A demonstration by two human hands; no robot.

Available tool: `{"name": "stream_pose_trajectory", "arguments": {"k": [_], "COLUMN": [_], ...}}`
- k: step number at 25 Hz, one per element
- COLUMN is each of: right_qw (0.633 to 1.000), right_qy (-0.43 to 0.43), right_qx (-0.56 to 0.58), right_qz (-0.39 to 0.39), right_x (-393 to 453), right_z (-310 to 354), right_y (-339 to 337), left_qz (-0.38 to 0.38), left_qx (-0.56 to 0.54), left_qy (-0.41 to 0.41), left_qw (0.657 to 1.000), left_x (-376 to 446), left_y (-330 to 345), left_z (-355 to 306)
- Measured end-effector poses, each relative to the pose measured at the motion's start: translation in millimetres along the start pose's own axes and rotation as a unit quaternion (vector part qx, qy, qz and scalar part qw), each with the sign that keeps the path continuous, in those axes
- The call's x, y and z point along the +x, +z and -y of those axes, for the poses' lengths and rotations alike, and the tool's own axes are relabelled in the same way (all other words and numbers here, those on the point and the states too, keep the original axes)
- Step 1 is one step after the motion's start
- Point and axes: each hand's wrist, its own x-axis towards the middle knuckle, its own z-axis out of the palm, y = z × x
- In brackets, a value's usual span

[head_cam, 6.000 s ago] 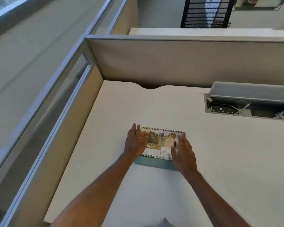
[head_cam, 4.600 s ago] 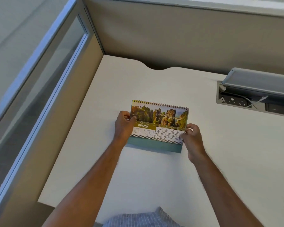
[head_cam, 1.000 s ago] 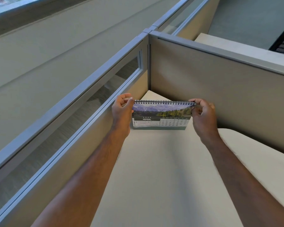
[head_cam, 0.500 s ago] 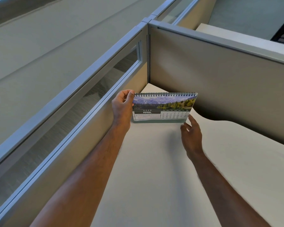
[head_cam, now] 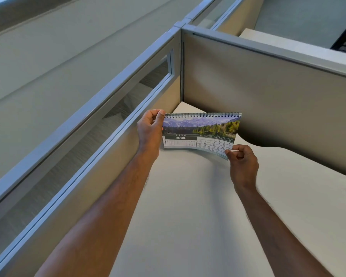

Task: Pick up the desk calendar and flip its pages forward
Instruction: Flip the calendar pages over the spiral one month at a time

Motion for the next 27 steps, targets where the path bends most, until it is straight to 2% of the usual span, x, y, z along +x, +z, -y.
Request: {"name": "stream_pose_trajectory", "arguments": {"k": [6,12,21,27], "right_qw": [0.999,0.986,0.980,0.952], "right_qy": [0.006,0.085,0.046,0.037], "right_qx": [-0.019,0.065,0.165,0.268], "right_qz": [0.038,0.127,0.104,0.142], "right_x": [-8,-15,-10,6], "right_z": [17,45,111,146], "right_y": [-13,-26,-56,-50], "left_qz": [-0.004,0.029,0.060,0.068], "left_qx": [0.028,0.002,-0.061,-0.054], "left_qy": [-0.008,-0.058,-0.121,-0.073], "left_qw": [1.000,0.998,0.989,0.994], "left_x": [0,-2,-1,1], "left_y": [2,-1,-7,-10], "left_z": [-5,-16,-29,-22]}}
